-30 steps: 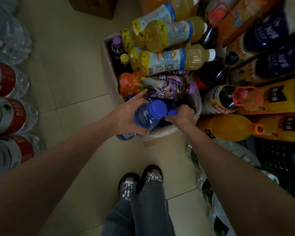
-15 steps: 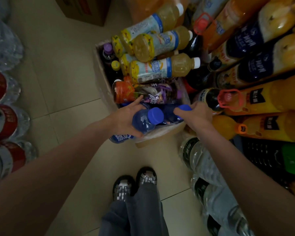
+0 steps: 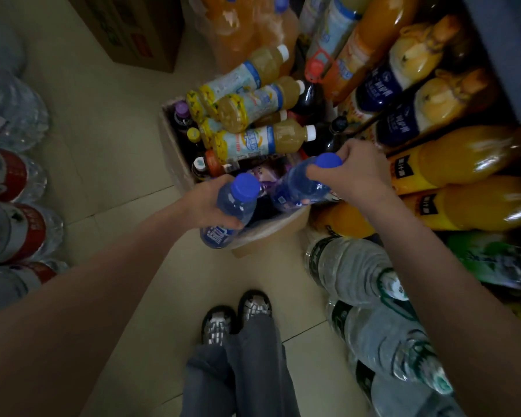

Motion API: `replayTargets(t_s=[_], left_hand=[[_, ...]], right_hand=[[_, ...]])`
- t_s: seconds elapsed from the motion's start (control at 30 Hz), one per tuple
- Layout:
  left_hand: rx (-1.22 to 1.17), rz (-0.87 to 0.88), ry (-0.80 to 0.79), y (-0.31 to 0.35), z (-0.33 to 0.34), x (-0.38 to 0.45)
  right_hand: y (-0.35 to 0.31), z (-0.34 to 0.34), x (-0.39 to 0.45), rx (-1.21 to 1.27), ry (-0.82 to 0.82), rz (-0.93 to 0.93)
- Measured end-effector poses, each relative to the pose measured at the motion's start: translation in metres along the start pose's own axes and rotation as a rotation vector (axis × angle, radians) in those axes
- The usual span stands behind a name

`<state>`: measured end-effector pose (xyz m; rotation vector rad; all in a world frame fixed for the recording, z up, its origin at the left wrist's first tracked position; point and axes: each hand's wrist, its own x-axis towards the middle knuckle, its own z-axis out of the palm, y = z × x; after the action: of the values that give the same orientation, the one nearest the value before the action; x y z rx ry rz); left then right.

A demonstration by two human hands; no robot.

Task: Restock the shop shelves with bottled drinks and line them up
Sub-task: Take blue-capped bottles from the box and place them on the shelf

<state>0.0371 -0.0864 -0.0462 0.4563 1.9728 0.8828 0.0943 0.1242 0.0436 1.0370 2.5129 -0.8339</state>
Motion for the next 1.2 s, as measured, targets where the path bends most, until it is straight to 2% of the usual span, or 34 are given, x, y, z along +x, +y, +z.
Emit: replayTargets(t_s=[0.1, 0.33, 0.5, 0.63, 0.73, 0.87, 0.97, 1.1, 1.2], left_hand=[[-0.083, -0.028, 0.057, 0.017, -0.007, -0.004], [-0.157, -0.027, 0.198, 0.032, -0.016, -0.013], [-0.13, -0.027, 0.186, 0.051, -0.027, -0.027], [-0.051, 0.026, 0.094, 0.111, -0.046, -0.064], [0.027, 0.106, 0.043, 0.187, -0.057, -0.099], [0.146, 0.266, -0.08, 0.315, -0.064, -0.163], [0.247, 0.446, -0.183, 0.433, -0.054, -0.235], [0.338, 0.659, -0.328, 0.579, -0.01, -0.336], [0.361, 0.837, -0.416, 0.671, 0.055, -0.415]], right_hand=[[-0.011, -0.009, -0.001, -0.046, -0.025, -0.02], [-0.011, -0.024, -0.008, -0.049, 0.039, -0.037], [-0.009, -0.04, -0.019, -0.055, 0.023, -0.065], [-0.026, -0.084, -0.056, -0.032, 0.006, -0.105], [-0.038, -0.146, -0.103, -0.006, 0.07, -0.145], [-0.038, -0.261, -0.208, 0.047, 0.276, -0.112], [-0.029, -0.36, -0.315, 0.021, 0.495, -0.113], [0.001, -0.477, -0.473, 0.036, 0.92, -0.149], [0.043, -0.543, -0.579, 0.114, 1.269, -0.103]])
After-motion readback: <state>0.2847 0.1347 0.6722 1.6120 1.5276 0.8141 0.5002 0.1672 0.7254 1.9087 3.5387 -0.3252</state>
